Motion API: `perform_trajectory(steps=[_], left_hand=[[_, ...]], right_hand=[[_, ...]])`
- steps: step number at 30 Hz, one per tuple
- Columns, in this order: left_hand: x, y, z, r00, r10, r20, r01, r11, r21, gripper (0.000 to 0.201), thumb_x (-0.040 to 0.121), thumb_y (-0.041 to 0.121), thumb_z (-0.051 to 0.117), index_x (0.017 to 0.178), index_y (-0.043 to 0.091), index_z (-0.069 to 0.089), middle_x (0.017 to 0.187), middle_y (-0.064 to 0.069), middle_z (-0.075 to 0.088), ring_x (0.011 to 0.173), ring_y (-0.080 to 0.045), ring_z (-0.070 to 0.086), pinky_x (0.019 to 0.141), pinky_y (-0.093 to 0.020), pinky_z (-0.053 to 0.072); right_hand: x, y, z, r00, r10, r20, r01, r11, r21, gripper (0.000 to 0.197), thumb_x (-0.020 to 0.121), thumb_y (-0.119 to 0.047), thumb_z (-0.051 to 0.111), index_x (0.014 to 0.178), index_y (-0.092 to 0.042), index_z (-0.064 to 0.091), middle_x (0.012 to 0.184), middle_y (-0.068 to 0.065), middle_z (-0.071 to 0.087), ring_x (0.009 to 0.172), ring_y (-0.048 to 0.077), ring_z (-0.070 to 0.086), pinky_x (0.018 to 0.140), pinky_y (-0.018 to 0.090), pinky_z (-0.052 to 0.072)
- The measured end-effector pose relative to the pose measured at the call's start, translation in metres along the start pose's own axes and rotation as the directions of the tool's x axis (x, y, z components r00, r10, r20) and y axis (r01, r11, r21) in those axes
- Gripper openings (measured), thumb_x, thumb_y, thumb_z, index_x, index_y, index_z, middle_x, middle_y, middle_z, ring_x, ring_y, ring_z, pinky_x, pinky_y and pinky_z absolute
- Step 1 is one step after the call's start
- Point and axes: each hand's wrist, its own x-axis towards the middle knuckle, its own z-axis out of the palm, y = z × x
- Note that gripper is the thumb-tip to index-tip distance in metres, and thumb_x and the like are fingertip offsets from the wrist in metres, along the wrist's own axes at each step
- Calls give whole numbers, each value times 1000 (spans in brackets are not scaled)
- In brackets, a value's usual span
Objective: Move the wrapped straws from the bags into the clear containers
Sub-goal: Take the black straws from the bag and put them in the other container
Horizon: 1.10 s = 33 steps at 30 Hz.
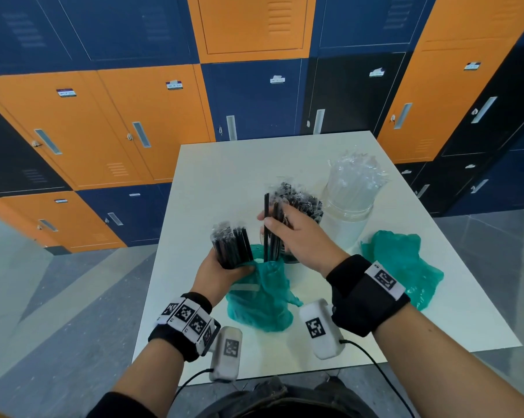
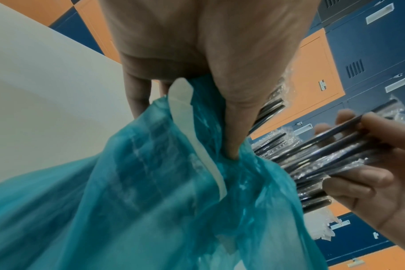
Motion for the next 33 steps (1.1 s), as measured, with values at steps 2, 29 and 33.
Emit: perform_trajectory(steps=[2,29,33], left_hand=[[0,1,1,1000,-3,-1,3,1000,-11,50,68,19,88,111,19,62,100,5,71,93,-12,67,76,-24,50],[-5,1,-2,999,-43,-19,44,997,66,50,71,21,86,114,17,62,97,11,68,87,0,62,68,-14,45],[-4,0,-2,999,-46,-27,48,997,54,52,70,20,87,115,16,61,99,9,69,88,-3,63,70,-16,46]], right_hand=[[1,-3,-3,1000,6,10,-6,1000,19,22,102,-32,43,117,-21,55,101,-8,68,79,-9,56,70,16,38],[24,18,-36,964,-120,-239,51,959,-279,25,103,-33,38,112,-12,47,100,-4,66,92,14,60,78,30,43],[32,33,-34,922,-202,-331,-15,834,-551,36,99,-41,43,110,-7,52,118,8,49,107,27,45,90,38,38]])
